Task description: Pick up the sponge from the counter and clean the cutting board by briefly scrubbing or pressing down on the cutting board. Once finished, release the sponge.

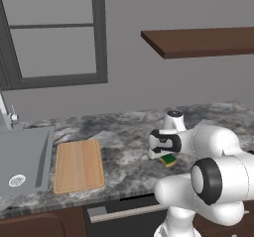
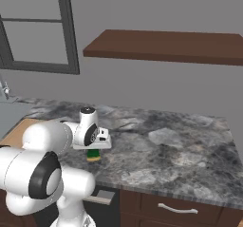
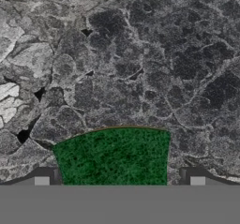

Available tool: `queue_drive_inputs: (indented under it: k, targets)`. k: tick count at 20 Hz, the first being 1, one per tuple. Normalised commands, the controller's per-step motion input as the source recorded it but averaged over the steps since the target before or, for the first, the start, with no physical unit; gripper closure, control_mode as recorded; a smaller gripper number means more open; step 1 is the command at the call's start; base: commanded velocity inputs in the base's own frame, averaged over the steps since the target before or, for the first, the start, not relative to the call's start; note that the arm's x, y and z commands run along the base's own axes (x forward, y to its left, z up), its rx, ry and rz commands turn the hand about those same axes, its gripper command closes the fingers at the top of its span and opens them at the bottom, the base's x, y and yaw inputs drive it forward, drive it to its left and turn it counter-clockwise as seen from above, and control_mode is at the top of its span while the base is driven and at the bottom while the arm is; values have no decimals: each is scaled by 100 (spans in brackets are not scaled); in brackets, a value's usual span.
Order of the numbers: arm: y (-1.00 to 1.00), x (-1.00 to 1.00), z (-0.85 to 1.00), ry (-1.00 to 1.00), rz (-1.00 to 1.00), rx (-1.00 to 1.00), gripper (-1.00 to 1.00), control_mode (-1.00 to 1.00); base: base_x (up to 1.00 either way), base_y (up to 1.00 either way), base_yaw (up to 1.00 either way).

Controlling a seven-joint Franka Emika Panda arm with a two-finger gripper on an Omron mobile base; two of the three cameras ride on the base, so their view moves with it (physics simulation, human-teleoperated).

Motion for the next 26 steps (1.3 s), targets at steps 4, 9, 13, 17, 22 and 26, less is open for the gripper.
queue_drive_inputs:
  k: [4,9,13,17,22,26]
  targets:
    - [0,0,0,0,0,0,-100,-100,0,0,0]
    - [0,0,0,0,0,0,-100,-100,0,0,0]
    - [0,0,0,0,0,0,-100,-100,0,0,0]
    - [0,0,0,0,0,0,-100,-100,0,0,0]
    - [0,0,1,0,0,0,-100,-100,0,0,0]
    - [0,0,1,0,0,0,-100,-100,0,0,0]
